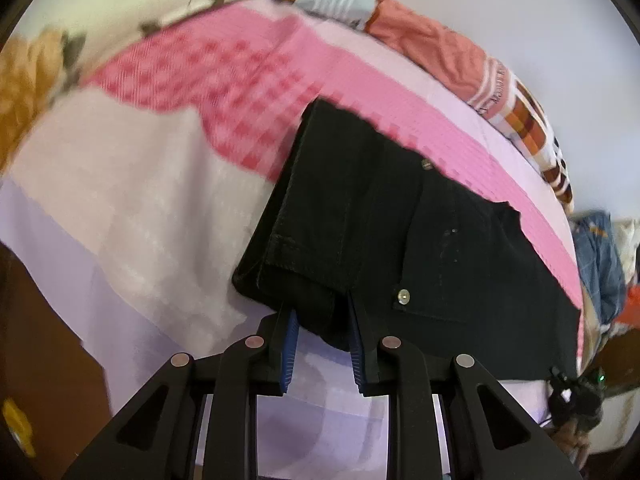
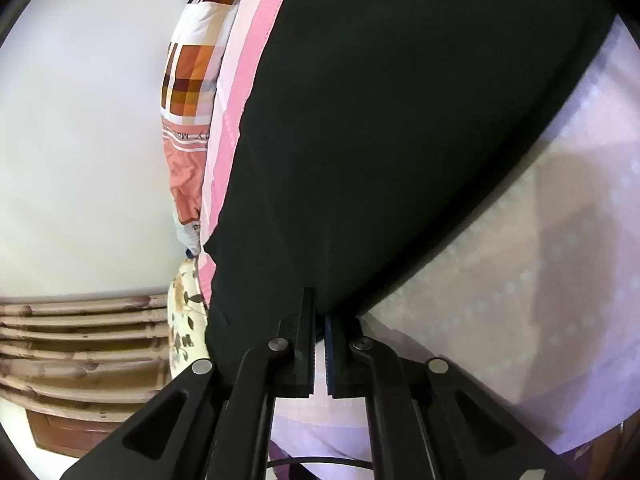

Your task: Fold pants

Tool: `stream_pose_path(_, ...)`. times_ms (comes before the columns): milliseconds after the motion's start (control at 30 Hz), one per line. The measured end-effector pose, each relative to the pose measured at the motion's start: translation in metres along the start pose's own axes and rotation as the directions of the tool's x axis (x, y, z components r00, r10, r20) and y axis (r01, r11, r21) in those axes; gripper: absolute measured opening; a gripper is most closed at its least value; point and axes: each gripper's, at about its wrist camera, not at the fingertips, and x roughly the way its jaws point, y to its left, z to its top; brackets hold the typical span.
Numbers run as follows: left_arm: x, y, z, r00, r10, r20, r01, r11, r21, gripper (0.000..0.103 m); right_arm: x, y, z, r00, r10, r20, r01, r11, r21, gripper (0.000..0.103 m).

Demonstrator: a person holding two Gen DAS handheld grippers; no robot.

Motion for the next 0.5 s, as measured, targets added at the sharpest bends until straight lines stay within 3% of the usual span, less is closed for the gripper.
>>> stream_pose_path(67,0.0,0.003,-0.001,1.0,-0.017,0.015,0.017,1.0,-0.005,0.024,0.0,0.002,0.0,1.0,-0.002,-0.003,0.002,1.0,-0.003,0.005)
stream_pose_path(167,0.002,-0.004,-0.005,0.999,0.017,0.037,-0.019,0.998,0.052,0.024,0.001,-0.001,0.002,1.0,0.013,-0.025,-0.013,1.0,0.026,0.007)
stream_pose_path(267,0.002,-0.007,-0.006,0.999,0.027,0.042,-0.03,0.996,0.078,0.027,-0.001,0.003,0.0,0.992,0.012,-0.126,-0.007,0.999,0.043,0.017)
stream_pose_path(333,0.0,-0.006,-0.005,0.999,0.02,0.044,-0.024,0.996,0.086,0.027,-0.003,0.021,-0.008,0.981,0.013,-0.193,-0.018,1.0,-0.024,0.019)
stream_pose_path(400,-0.004,-0.007,-0.005,0.999,0.017,0.047,-0.022,0.995,0.097,0.031,-0.003,0.062,-0.019,0.964,0.028,-0.263,-0.077,0.981,-0.177,0.019)
stream_pose_path(500,-0.014,-0.008,-0.005,0.995,0.064,0.083,-0.073,0.992,0.108,0.05,0.006,0.125,-0.023,0.971,-0.025,-0.238,-0.084,0.896,-0.437,0.023)
